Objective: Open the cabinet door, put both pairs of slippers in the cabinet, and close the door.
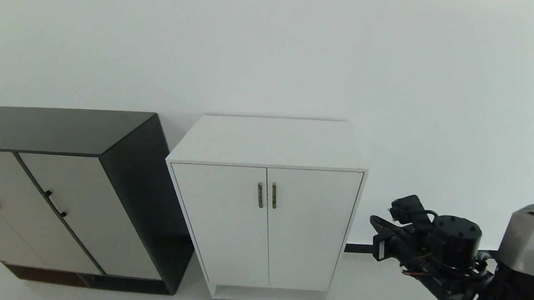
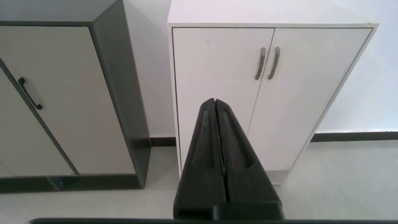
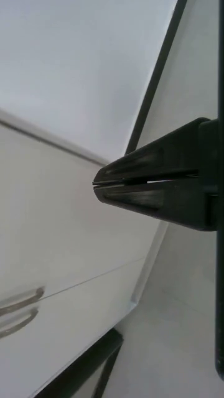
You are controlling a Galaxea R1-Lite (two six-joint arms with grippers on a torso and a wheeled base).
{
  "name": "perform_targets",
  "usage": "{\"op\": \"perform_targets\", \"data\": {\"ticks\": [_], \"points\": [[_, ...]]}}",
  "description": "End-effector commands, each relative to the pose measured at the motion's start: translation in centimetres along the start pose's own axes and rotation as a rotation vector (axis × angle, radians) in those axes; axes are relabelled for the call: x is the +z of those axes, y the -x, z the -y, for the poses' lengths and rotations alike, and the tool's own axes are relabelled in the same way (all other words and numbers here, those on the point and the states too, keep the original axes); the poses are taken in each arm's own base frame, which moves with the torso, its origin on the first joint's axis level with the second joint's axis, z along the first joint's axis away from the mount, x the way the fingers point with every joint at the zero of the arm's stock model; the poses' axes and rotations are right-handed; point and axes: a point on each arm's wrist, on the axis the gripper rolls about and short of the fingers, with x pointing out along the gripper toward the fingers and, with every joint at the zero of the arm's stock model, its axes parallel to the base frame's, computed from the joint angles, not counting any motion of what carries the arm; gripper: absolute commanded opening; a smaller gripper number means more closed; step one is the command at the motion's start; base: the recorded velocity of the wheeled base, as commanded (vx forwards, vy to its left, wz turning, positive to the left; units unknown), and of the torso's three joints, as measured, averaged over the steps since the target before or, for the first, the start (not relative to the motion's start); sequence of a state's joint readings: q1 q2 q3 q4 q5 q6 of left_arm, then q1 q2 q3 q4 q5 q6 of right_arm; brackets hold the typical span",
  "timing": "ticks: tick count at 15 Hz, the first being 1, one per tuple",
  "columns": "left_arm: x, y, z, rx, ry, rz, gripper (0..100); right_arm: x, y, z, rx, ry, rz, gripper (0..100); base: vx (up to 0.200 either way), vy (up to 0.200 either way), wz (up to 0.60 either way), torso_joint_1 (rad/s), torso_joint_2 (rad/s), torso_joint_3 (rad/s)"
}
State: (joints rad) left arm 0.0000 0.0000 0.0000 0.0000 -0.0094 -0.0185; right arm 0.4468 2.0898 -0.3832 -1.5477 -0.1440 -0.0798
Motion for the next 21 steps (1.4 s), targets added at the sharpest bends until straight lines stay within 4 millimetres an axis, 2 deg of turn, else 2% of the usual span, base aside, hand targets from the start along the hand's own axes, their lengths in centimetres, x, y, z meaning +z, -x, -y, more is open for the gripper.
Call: {"op": "perform_targets", "data": {"ticks": [1,6,7,10,13,16,17,18,21], "points": [[0.0,0.0,0.0,0.0,0.0,0.0,0,-0.4,3.5,1.1,-0.019,0.02,-0.053,0,0.0,0.0,0.0,0.0,0.0,0.0],[0.0,0.0,0.0,0.0,0.0,0.0,0,-0.8,8.1,1.7,-0.016,0.022,-0.122,0,0.0,0.0,0.0,0.0,0.0,0.0],[0.0,0.0,0.0,0.0,0.001,-0.002,0,-0.5,9.5,1.9,-0.021,0.017,-0.116,0,0.0,0.0,0.0,0.0,0.0,0.0],[0.0,0.0,0.0,0.002,0.001,0.0,0,0.7,10.8,2.6,-0.149,-0.018,-0.089,0,0.0,0.0,0.0,0.0,0.0,0.0],[0.0,0.0,0.0,0.002,0.001,0.0,0,1.4,13.2,3.1,-0.162,-0.024,-0.128,0,0.0,0.0,0.0,0.0,0.0,0.0],[0.0,0.0,0.0,0.002,0.001,0.0,0,1.8,17.9,3.6,-0.148,-0.017,-0.178,0,0.0,0.0,0.0,0.0,0.0,0.0],[0.0,0.0,0.0,0.002,0.001,0.0,0,1.8,18.5,3.6,-0.145,-0.016,-0.177,0,0.0,0.0,0.0,0.0,0.0,0.0],[0.0,0.0,0.0,0.002,0.001,0.0,0,1.7,20.7,3.8,-0.143,-0.015,-0.176,0,0.0,0.0,0.0,0.0,0.0,0.0],[0.0,0.0,0.0,0.002,0.001,0.0,0,0.6,24.4,4.0,-0.114,-0.015,-0.171,0,0.0,0.0,0.0,0.0,0.0,0.0]]}}
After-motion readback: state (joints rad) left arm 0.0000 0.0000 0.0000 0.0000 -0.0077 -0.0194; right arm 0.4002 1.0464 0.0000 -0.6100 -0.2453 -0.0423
